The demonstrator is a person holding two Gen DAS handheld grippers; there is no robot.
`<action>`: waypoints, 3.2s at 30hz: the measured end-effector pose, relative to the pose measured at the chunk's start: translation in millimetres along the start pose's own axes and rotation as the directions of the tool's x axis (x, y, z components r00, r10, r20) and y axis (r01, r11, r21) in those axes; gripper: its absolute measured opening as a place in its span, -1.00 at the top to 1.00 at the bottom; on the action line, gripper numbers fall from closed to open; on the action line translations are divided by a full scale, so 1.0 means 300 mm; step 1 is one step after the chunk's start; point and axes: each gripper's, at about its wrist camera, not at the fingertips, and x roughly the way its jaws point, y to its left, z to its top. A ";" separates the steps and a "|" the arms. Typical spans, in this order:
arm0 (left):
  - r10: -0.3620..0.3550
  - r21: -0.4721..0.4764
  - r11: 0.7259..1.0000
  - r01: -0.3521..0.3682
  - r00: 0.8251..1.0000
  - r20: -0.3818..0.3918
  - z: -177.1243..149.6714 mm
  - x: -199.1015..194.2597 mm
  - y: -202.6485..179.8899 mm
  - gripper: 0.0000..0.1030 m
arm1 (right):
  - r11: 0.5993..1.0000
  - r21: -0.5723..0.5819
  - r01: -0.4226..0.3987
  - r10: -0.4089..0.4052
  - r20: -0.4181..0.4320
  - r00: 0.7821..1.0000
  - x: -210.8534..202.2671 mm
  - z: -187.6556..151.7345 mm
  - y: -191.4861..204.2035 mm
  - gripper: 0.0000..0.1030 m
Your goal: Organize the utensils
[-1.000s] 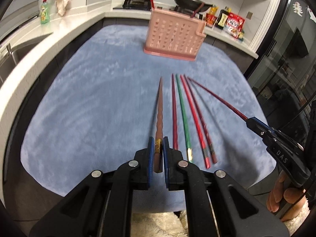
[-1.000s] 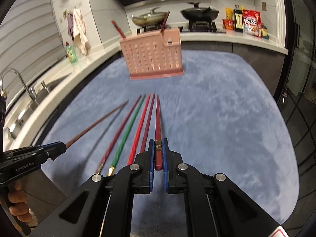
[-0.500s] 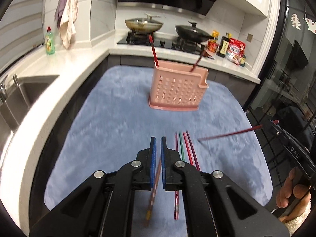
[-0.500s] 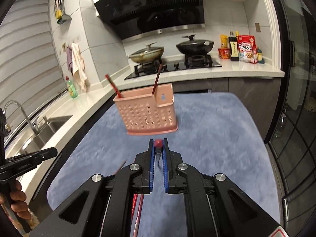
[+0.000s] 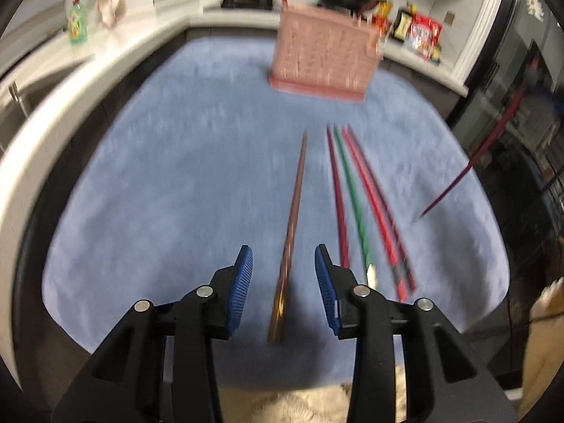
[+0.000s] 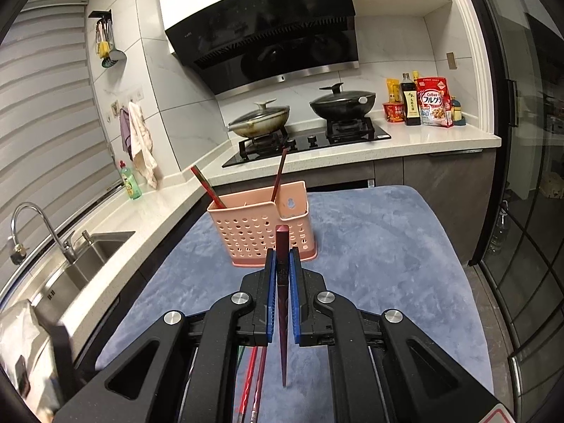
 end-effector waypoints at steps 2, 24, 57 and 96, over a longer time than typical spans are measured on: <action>0.007 0.002 1.000 -0.006 0.999 -0.037 -0.042 0.035 0.002 0.32 | 1.000 0.001 0.001 -0.001 0.006 1.000 -0.018 0.001 0.002 0.86; -0.011 -0.006 1.000 0.011 1.000 -0.022 -0.066 -0.019 -0.015 0.86 | 1.000 -0.003 -0.002 0.002 0.024 1.000 -0.072 -0.002 0.029 0.86; -0.047 0.062 0.998 0.012 0.798 0.601 1.020 -0.404 -0.208 0.87 | 0.989 0.027 -0.144 0.133 0.236 0.962 0.277 0.552 0.067 0.86; 0.157 0.010 0.983 -0.185 0.863 0.480 0.805 -0.184 -0.162 -0.16 | 0.994 -0.056 -0.099 0.100 0.011 0.995 0.371 0.310 0.072 0.34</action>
